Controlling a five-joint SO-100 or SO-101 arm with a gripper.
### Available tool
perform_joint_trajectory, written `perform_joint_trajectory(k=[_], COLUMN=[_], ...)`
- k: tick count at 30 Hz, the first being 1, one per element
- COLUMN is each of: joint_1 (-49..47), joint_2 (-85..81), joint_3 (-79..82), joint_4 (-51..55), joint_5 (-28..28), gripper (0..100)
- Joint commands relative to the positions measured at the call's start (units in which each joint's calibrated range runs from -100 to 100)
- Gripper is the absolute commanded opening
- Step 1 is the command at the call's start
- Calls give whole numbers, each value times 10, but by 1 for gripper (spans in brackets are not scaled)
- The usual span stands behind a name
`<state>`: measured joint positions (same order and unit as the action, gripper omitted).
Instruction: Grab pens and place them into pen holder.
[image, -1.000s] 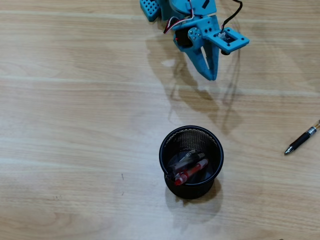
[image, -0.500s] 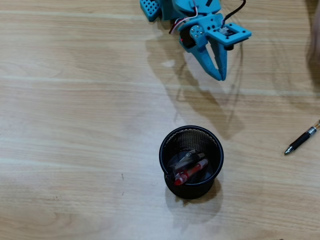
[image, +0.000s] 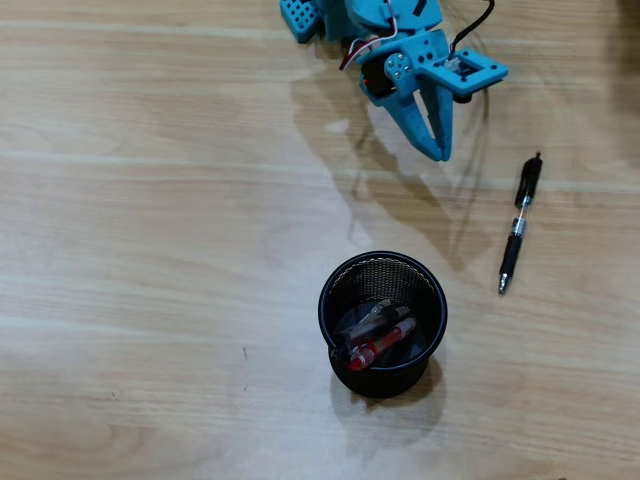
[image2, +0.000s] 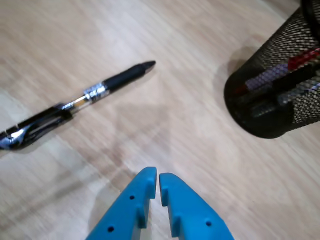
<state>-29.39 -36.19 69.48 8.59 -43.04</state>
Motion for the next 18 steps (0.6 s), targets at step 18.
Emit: perform_joint_trajectory(k=[18], joint_1=[-124], joint_2=[141], joint_3=[-268], joint_4=[38], joint_5=[-133], gripper=[14])
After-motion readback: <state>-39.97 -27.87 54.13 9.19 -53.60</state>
